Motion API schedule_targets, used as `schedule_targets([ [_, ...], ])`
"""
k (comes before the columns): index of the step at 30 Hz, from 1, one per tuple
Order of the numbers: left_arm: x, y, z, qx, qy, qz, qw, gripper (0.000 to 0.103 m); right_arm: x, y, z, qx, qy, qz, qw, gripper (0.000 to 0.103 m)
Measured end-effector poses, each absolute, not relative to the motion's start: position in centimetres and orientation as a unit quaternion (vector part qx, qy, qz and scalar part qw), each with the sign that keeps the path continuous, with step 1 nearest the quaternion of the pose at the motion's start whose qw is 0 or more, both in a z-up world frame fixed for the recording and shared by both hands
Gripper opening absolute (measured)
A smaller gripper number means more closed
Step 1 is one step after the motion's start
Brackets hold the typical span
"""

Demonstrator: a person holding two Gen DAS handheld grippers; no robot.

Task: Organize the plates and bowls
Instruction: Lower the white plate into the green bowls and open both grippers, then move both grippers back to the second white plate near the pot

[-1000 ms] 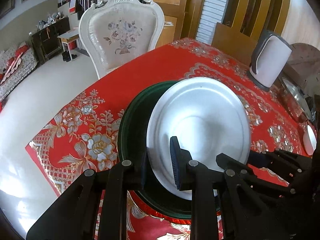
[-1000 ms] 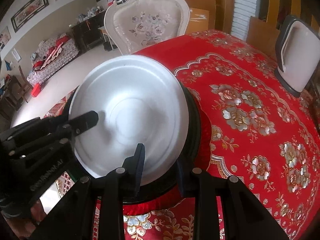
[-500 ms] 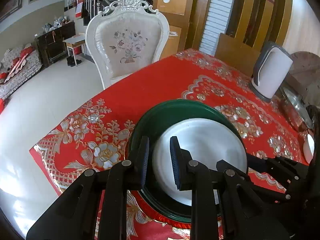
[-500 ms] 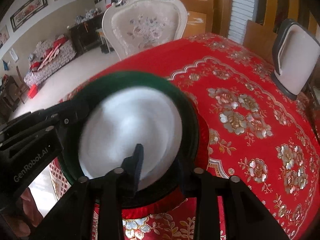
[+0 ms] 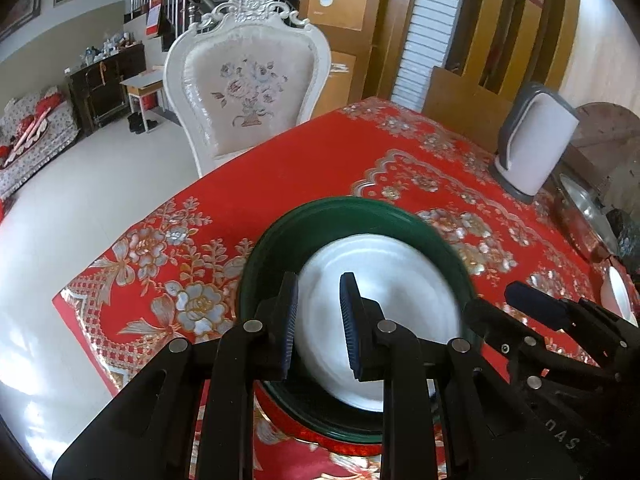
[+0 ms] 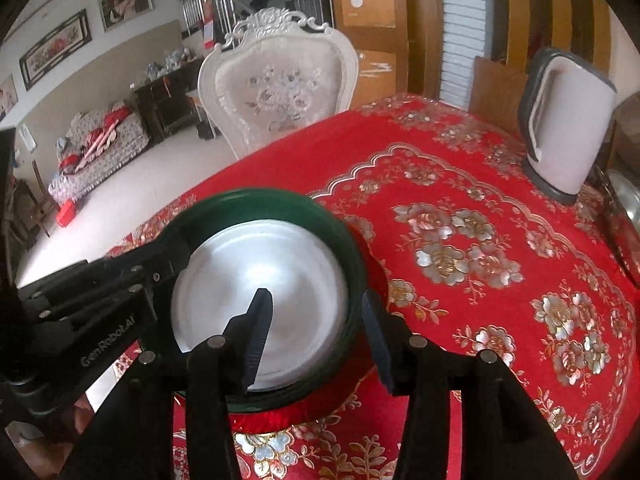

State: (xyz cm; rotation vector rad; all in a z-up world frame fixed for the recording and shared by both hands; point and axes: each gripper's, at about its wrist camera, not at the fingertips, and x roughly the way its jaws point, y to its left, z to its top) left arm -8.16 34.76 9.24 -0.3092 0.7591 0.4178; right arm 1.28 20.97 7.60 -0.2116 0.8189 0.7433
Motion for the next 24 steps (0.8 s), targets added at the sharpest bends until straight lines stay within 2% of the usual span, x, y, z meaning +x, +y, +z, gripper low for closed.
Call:
schedule_targets([
  [3, -8.0, 33.6, 9.6, -0.138, 0.362, 0.196, 0.901, 0.021, 1.3, 19.8, 8.1, -0.085, 0.382, 0.348, 0.852, 0.055],
  [19, -3.7, 24.6, 10.0, -0.1, 0.383, 0.109, 0.912, 0.022, 3.3, 10.9, 8.4, -0.042, 0.392, 0.281, 0.875, 0.055],
  [23, -2.2, 21.4, 10.2, -0.089, 0.385, 0.078, 0.916, 0.049, 4.1, 7.1, 8.4, -0.025, 0.396, 0.249, 0.884, 0.056],
  [24, -1.9, 20.4, 10.2, -0.083, 0.383, 0.069, 0.917, 0.049, 4.3, 6.3, 8.3, -0.022, 0.398, 0.242, 0.885, 0.056],
])
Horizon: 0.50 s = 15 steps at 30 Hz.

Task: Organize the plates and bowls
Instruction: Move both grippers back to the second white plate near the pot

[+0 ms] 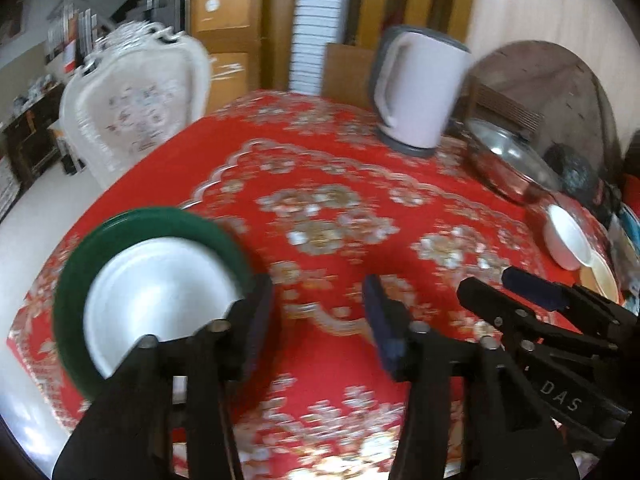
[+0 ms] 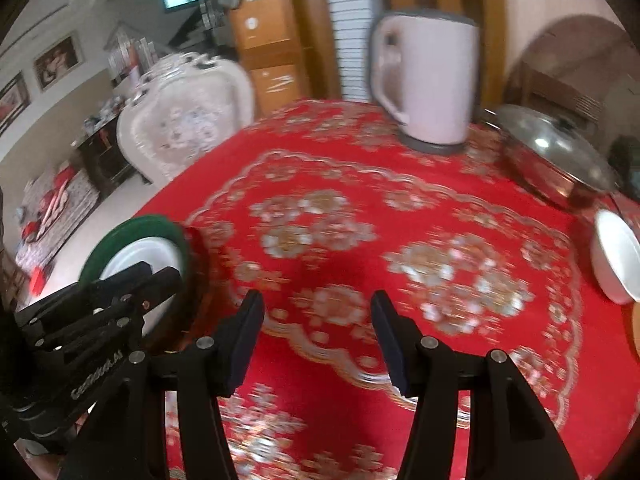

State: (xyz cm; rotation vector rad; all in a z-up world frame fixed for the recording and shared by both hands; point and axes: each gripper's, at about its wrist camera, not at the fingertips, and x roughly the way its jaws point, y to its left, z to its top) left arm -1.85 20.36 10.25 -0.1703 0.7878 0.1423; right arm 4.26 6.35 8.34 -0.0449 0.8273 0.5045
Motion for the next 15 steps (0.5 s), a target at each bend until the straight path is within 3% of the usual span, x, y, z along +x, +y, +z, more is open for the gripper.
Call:
schedule_targets([
  [15, 4.9, 5.0, 10.0, -0.009, 0.421, -0.052, 0.905, 0.049, 6.8, -9.8, 6.8, 0.075, 0.416, 0.127, 0.897, 0.057],
])
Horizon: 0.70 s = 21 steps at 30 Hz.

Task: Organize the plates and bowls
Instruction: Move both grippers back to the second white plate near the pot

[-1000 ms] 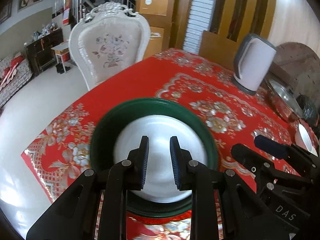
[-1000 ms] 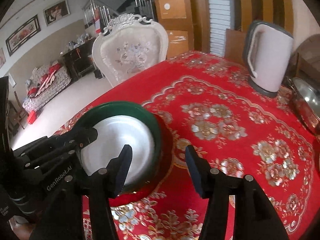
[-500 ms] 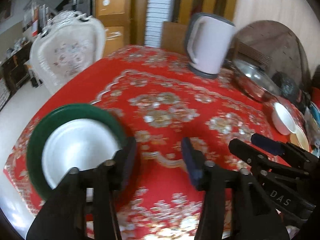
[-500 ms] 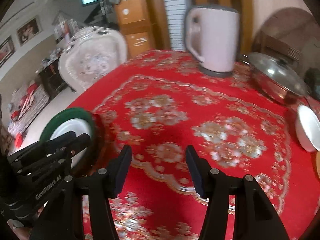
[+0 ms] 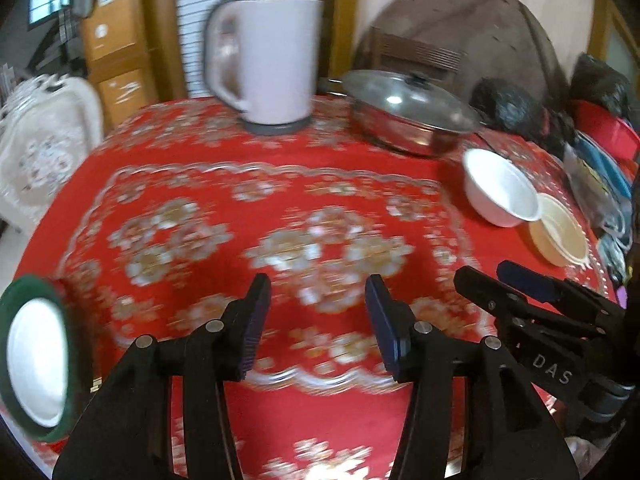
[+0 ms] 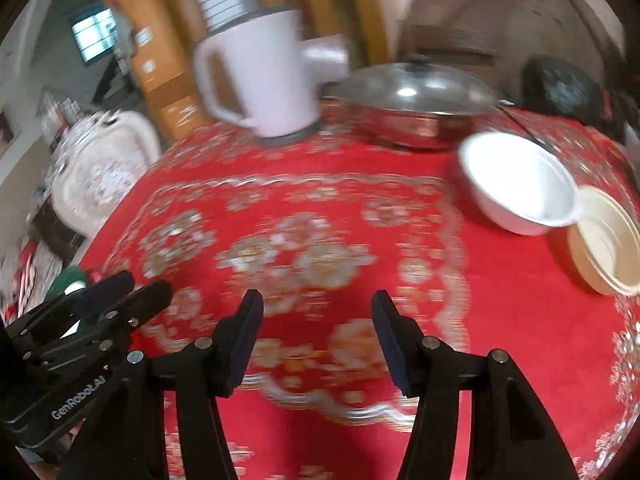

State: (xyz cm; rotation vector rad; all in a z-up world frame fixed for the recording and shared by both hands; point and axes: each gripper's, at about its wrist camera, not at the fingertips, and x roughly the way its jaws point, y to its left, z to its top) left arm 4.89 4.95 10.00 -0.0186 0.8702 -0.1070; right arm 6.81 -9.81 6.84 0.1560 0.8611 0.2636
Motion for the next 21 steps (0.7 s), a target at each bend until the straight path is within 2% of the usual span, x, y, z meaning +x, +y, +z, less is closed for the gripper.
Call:
schedule_targets([
  [11, 11.4, -4.8, 9.0, 0.018, 0.456, -0.101, 0.884, 0.049, 9.7, -20.6, 5.5, 0.134, 0.426, 0.058, 0.893, 0.058],
  [21, 16.5, -9.8, 7.9, 0.005, 0.467, -0.11, 0.878, 0.049, 14.4, -27.8, 6.4, 0.174, 0.411, 0.019, 0.895, 0.058],
])
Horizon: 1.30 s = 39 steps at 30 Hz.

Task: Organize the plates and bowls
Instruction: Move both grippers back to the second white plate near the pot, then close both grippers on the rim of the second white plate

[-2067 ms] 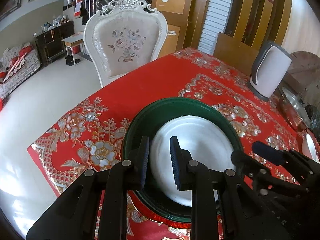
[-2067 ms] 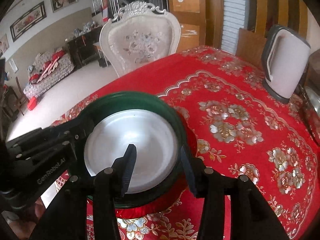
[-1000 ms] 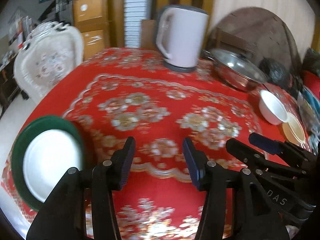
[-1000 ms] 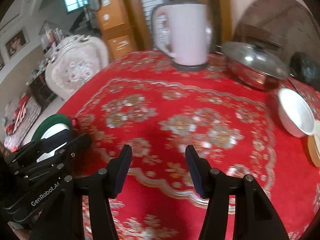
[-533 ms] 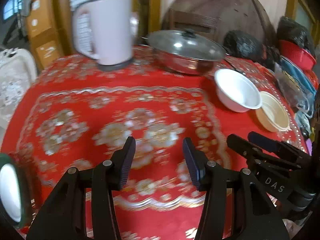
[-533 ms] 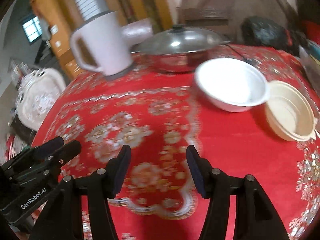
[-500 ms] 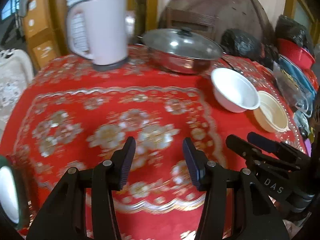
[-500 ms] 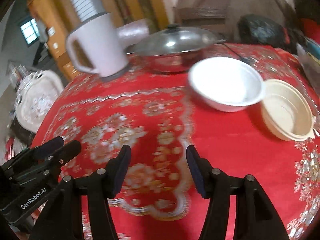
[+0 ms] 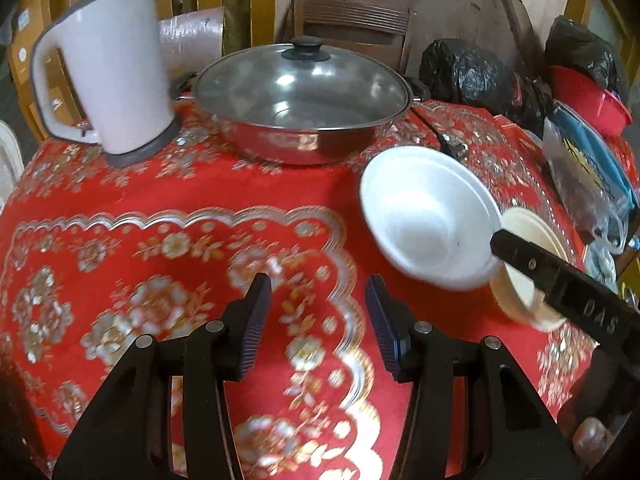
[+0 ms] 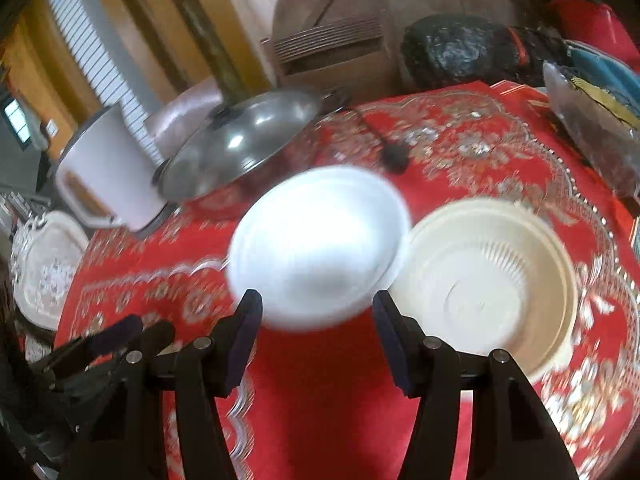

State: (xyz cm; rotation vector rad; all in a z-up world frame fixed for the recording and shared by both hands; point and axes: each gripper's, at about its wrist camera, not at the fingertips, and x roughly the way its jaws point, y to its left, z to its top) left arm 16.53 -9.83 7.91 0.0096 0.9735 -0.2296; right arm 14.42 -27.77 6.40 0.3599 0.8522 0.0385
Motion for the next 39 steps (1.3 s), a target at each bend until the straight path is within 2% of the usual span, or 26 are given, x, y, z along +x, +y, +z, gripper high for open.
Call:
schedule_targets([
  [15, 19.1, -12.2, 5.1, -0.058, 0.46, -0.154, 0.873, 0.049, 20.8, -32.2, 4.5, 0.199, 0.403, -0.003, 0.893, 0.058],
  [23, 20.2, -12.0, 3.9, -0.057, 0.475, -0.145, 0.866, 0.049, 23.6, -30.9, 2.9, 0.185, 0.434, 0.044, 0.88, 0.056],
  [28, 20.9, -10.3, 3.2, -0.077, 0.497, -0.136, 0.853, 0.049, 23.4, -29.0, 1.9, 0.194, 0.456, 0.088, 0.864, 0.045],
  [32, 20.4, -8.0, 3.3, -0.085, 0.509, -0.129, 0.846, 0.049, 22.2, -27.3, 1.1, 0.225, 0.474, 0.145, 0.839, 0.044],
  [39, 17.5, -4.3, 3.1, -0.061, 0.537, -0.122, 0.832, 0.049, 18.6, -23.2, 1.2, 0.199, 0.489, 0.183, 0.829, 0.044],
])
